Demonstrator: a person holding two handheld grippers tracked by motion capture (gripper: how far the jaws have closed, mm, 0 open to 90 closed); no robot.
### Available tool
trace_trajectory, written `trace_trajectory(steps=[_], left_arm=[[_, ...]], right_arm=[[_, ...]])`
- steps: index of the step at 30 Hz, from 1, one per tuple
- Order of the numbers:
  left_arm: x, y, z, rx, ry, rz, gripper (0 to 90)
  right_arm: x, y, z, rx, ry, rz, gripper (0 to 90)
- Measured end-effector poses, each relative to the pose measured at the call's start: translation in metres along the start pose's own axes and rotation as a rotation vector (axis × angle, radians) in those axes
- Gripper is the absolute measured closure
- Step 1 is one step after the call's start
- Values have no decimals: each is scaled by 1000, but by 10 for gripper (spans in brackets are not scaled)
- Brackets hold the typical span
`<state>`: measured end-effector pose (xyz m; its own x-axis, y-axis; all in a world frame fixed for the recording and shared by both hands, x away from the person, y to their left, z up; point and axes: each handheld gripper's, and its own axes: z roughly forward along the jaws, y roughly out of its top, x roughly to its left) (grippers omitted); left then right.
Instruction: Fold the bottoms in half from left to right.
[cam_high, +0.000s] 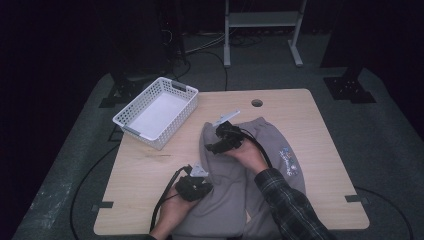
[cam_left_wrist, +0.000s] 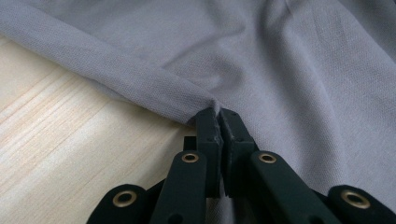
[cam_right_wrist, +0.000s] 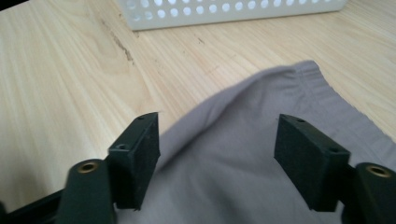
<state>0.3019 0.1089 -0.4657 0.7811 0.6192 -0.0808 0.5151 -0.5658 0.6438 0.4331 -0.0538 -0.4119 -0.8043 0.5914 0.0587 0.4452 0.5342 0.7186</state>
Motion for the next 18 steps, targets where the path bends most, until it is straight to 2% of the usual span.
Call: trace_trajectory(steps=[9,18], left_arm=[[-2,1,1,3,4,19,875],[-4,2,1,14,14,44,875]], right_arm=[[-1,11,31,16,2,44,392],[0,8,60,69,-27,71,408]])
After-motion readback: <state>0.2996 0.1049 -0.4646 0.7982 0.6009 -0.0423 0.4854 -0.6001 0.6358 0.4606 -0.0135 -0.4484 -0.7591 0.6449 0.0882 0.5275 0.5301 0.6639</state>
